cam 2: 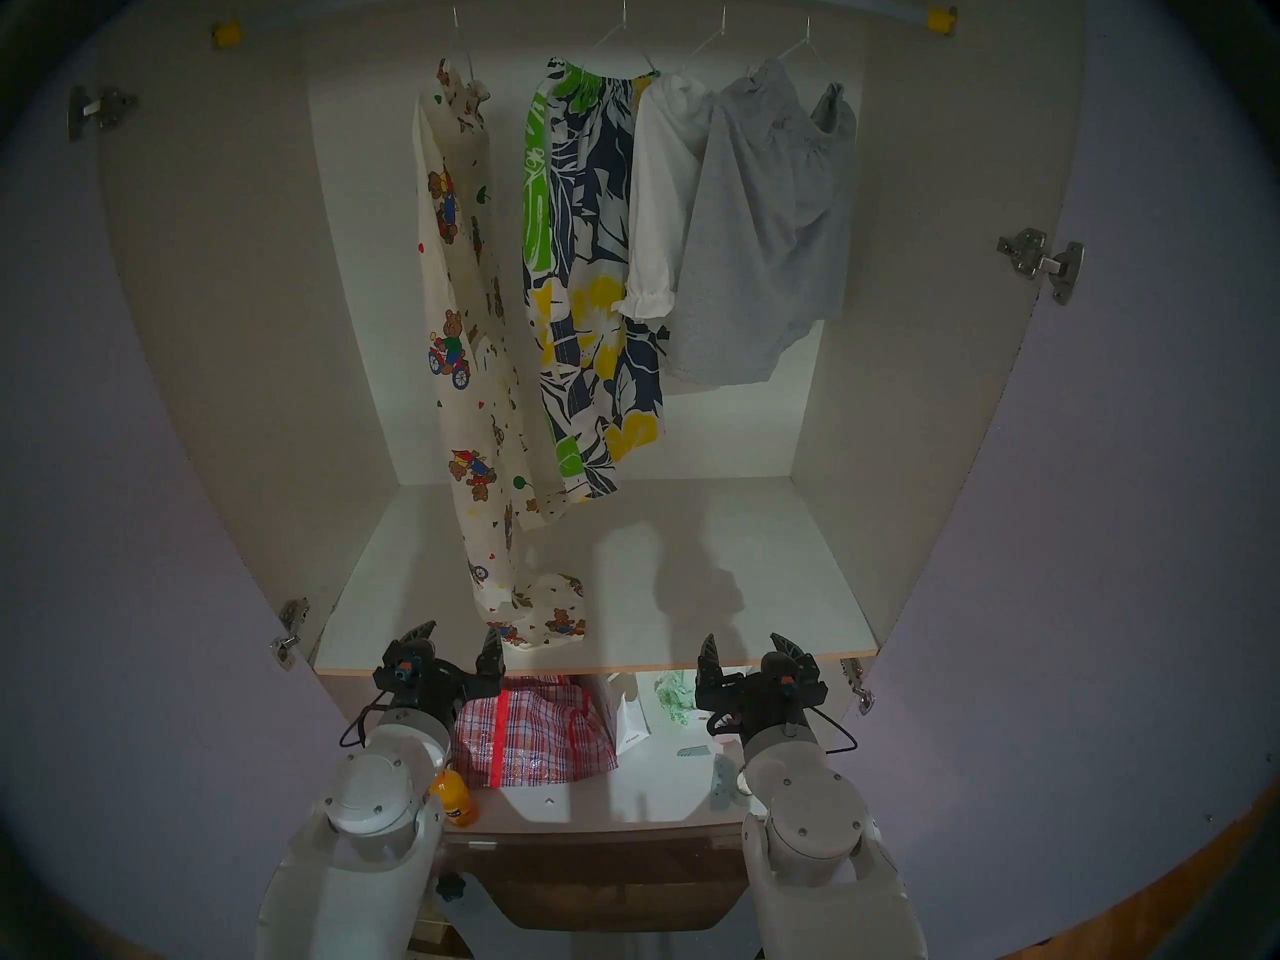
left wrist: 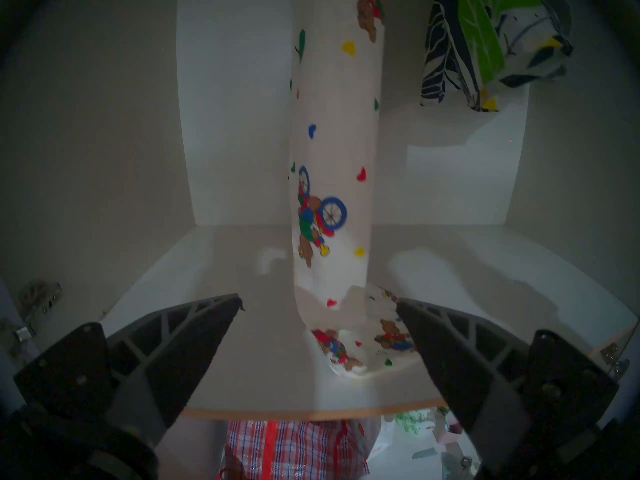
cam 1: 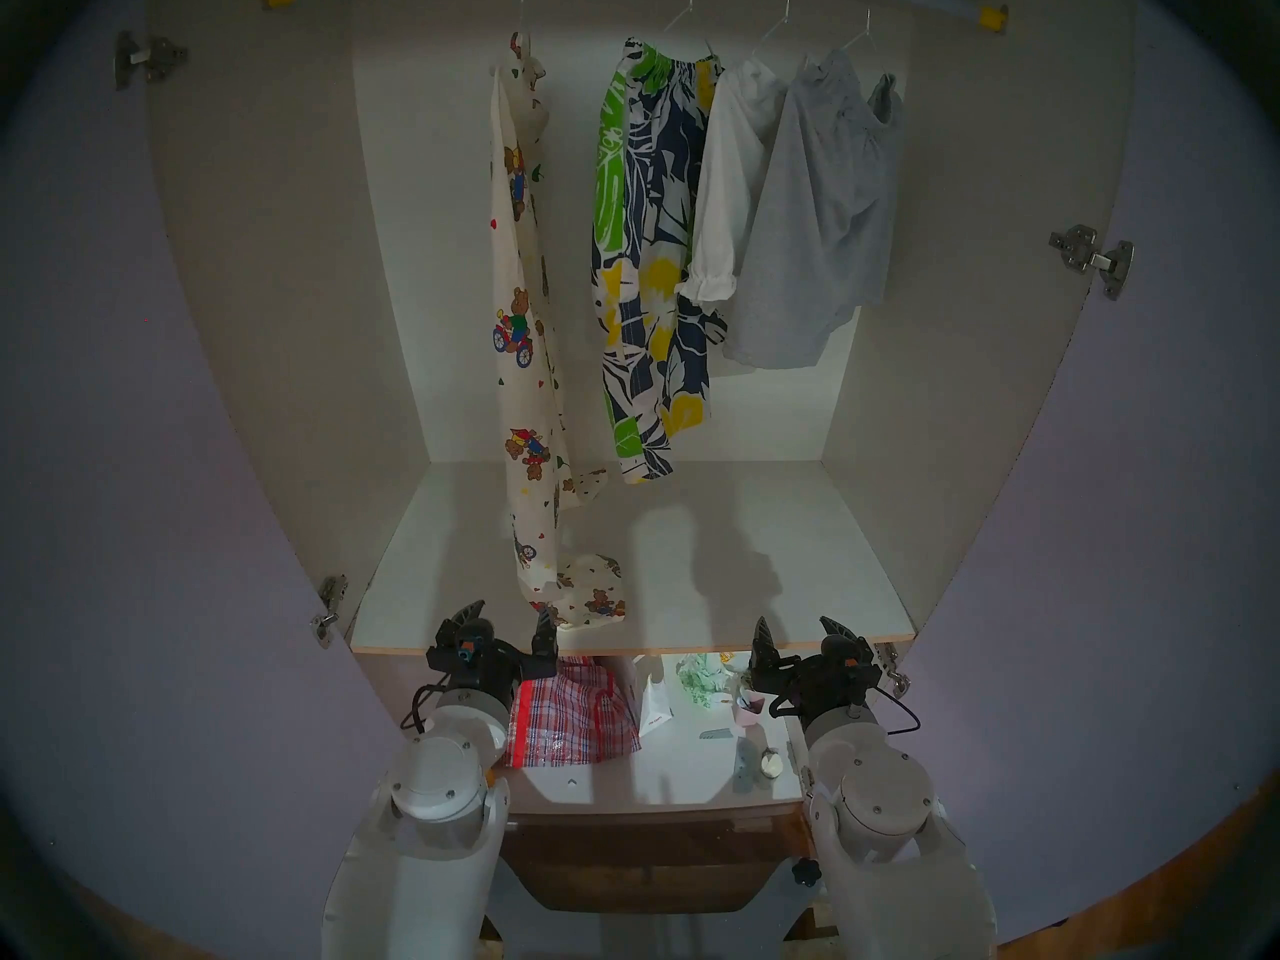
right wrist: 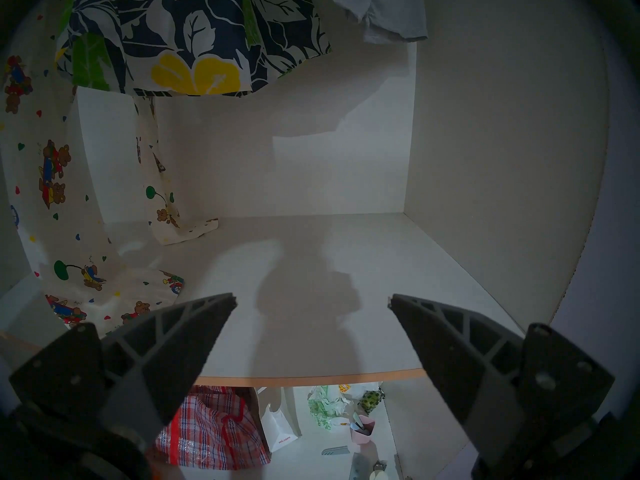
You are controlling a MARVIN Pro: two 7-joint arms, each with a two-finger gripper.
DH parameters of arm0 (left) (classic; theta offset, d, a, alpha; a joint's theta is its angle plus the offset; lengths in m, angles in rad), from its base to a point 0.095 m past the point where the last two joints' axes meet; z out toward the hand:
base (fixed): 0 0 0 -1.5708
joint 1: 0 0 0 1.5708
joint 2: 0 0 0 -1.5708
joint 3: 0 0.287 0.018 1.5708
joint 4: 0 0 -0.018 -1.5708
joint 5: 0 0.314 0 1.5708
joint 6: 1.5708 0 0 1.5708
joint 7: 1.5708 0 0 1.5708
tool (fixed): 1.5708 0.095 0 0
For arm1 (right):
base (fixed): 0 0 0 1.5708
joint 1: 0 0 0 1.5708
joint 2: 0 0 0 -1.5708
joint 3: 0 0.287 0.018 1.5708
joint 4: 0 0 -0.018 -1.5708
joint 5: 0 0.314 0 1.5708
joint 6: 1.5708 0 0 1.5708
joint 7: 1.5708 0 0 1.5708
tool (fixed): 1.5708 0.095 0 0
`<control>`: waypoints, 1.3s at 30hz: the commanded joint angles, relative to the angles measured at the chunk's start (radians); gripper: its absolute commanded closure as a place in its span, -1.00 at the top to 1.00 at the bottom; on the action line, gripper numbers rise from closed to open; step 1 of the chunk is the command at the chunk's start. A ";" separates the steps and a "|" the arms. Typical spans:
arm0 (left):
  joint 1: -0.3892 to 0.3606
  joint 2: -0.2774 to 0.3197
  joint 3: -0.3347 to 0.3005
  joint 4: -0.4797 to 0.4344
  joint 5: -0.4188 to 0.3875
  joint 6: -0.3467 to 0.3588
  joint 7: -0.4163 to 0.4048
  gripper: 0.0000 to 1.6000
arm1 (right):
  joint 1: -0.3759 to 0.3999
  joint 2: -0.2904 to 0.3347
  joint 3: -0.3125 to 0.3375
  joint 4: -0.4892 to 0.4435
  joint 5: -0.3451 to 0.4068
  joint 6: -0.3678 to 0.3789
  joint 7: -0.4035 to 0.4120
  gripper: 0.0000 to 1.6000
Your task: Move and arrange clothes and pants in the wardrobe
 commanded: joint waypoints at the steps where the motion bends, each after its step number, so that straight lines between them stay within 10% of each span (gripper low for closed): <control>1: -0.027 0.033 -0.012 -0.021 -0.001 0.023 -0.026 1.00 | 0.007 -0.001 0.000 -0.023 0.000 -0.002 0.000 1.00; 22: -0.095 0.140 -0.050 -0.132 -0.072 0.010 -0.139 1.00 | 0.008 -0.001 -0.001 -0.021 0.000 -0.004 0.000 1.00; 39: -0.281 0.172 -0.011 -0.099 0.040 0.176 -0.070 1.00 | 0.007 -0.001 0.000 -0.023 0.000 -0.002 0.000 1.00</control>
